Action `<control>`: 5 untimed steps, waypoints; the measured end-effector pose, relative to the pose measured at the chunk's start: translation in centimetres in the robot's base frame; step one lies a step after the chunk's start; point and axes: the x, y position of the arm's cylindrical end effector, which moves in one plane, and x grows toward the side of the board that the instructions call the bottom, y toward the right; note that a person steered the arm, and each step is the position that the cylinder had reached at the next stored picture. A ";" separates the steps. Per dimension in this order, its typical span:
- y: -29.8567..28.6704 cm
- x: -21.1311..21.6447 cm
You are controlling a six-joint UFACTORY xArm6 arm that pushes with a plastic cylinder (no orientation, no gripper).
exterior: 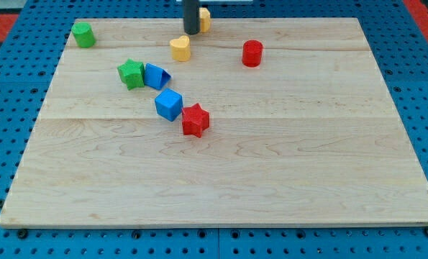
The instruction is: Push the yellow hexagon towards the top left
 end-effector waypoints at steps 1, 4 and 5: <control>1.2 0.0; 7.4 -2.7; 6.2 -3.0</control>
